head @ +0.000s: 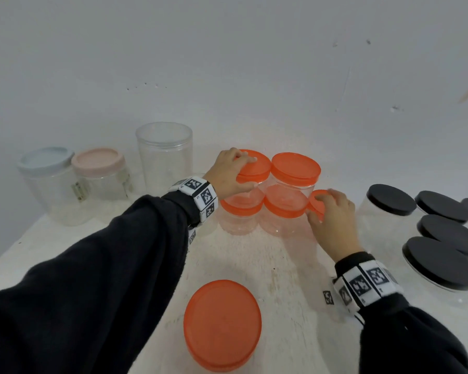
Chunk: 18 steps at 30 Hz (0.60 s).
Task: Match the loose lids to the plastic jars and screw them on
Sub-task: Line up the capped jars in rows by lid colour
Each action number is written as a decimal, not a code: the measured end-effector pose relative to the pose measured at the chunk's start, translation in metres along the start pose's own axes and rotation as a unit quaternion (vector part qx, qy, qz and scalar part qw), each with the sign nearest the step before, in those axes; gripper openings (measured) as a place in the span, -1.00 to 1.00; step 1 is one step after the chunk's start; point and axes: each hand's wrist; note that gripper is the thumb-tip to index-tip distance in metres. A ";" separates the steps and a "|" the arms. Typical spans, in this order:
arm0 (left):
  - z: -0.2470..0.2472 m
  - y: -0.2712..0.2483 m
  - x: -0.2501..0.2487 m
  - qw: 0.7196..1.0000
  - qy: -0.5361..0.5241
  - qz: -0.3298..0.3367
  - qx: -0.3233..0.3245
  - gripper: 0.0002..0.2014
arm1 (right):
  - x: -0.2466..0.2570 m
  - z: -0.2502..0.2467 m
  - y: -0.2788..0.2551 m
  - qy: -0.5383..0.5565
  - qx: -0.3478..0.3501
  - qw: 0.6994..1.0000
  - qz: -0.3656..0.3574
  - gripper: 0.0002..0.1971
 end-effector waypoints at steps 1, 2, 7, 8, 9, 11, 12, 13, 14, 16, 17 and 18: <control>-0.002 0.001 -0.001 1.000 0.000 -0.001 -0.002 -0.40 | 0.018 -0.007 -0.006 0.062 -0.011 0.997 -0.040 -0.68; -0.003 0.001 -0.002 1.000 -0.001 -0.002 -0.003 -0.41 | 0.036 -0.015 -0.014 0.129 0.017 0.989 -0.074 -0.70; -0.002 -0.004 0.000 1.000 0.011 -0.014 0.013 -0.36 | 0.105 -0.038 -0.059 0.340 0.275 0.878 -0.192 -0.41; -0.001 -0.005 0.001 1.000 0.013 -0.019 0.017 -0.34 | 0.111 -0.038 -0.066 0.344 0.307 0.864 -0.203 -0.32; -0.001 -0.005 0.001 1.000 0.014 -0.022 0.018 -0.30 | 0.116 -0.037 -0.071 0.339 0.336 0.854 -0.208 -0.22; -0.001 -0.006 0.000 0.999 0.015 -0.026 0.014 -0.26 | 0.123 -0.034 -0.080 0.303 0.384 0.844 -0.220 -0.03; -0.001 -0.006 -0.001 0.999 0.015 -0.026 0.013 -0.26 | 0.126 -0.032 -0.083 0.284 0.401 0.840 -0.229 0.05; -0.001 -0.007 -0.001 1.000 0.014 -0.024 0.011 -0.27 | 0.128 -0.031 -0.086 0.272 0.413 0.837 -0.234 0.10; 0.000 -0.007 -0.001 1.000 0.013 -0.023 0.012 -0.28 | 0.130 -0.030 -0.088 0.266 0.419 0.835 -0.236 0.13; -0.001 -0.007 0.000 1.000 0.013 -0.021 0.014 -0.30 | 0.133 -0.028 -0.091 0.261 0.418 0.837 -0.237 0.11; -0.001 -0.008 0.000 1.000 0.014 -0.020 0.014 -0.30 | 0.133 -0.027 -0.092 0.255 0.413 0.842 -0.236 0.09; -0.001 -0.008 0.000 1.000 0.015 -0.019 0.014 -0.31 | 0.132 -0.027 -0.093 0.248 0.404 0.849 -0.233 0.07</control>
Point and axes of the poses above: each hand's wrist, its own y-axis towards the middle knuckle, its own z-axis out of the palm, x = y × z, and after that the axes turned 15 degrees about -z, right-handed
